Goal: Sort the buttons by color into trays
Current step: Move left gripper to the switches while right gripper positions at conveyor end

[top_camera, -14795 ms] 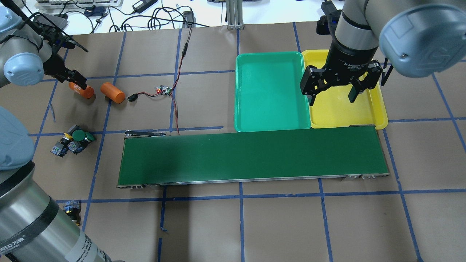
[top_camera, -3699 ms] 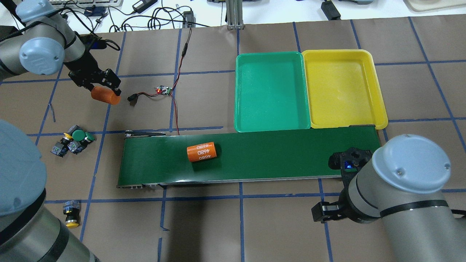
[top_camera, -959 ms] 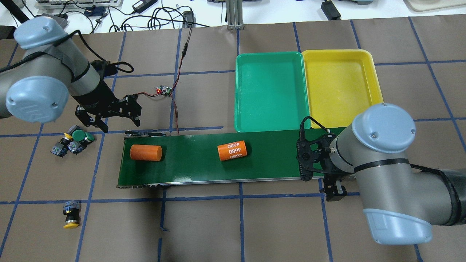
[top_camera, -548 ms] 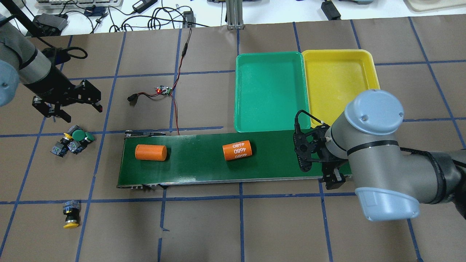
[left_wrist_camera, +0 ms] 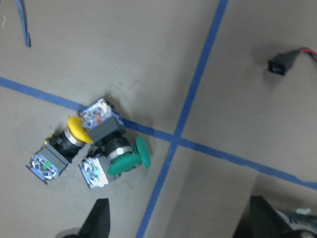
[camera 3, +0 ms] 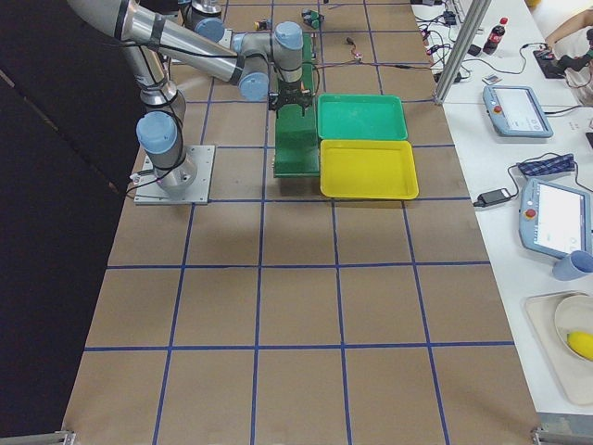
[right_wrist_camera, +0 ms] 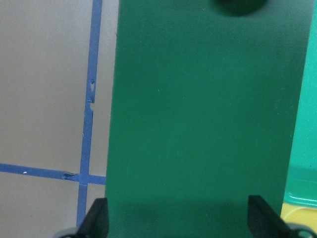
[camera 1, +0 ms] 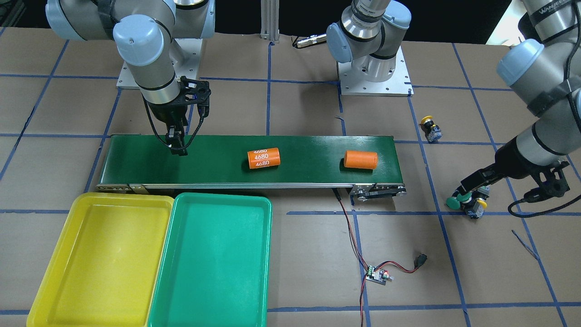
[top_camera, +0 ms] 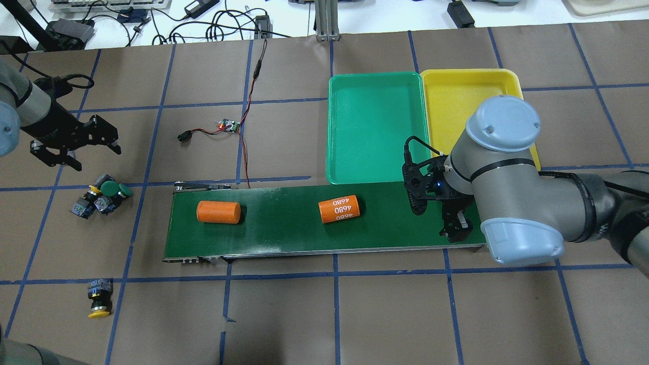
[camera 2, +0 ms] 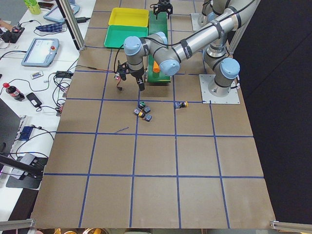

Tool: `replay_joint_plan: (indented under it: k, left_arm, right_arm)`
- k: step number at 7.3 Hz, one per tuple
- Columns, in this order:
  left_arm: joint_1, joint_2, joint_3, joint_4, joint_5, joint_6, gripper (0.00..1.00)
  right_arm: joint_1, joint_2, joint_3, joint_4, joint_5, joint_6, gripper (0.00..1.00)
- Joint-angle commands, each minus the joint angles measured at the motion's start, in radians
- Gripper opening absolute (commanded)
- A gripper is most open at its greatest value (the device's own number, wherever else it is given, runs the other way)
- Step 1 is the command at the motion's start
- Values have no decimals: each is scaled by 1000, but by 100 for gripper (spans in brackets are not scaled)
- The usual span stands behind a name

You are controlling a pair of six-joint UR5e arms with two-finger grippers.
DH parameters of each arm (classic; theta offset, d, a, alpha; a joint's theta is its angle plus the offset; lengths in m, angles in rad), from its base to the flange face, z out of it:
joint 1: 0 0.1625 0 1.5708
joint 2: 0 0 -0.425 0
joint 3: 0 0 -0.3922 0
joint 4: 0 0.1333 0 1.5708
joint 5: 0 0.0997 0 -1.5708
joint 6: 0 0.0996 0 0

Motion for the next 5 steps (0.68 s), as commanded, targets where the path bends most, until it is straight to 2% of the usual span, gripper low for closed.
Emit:
replay_joint_plan:
  k: [1,2,5]
  left_arm:
    - [23,-71,0,33,4,-10,79]
    - [23,-89,0,33,7,-50,68]
    - [58,-114,0,33,11,-76,68]
  right_arm:
    - [-1,8,-2,-1,1,0,100]
    - [-1,12,-2,-1,1,0,100]
    - [1,17,0,-1,1,0,100]
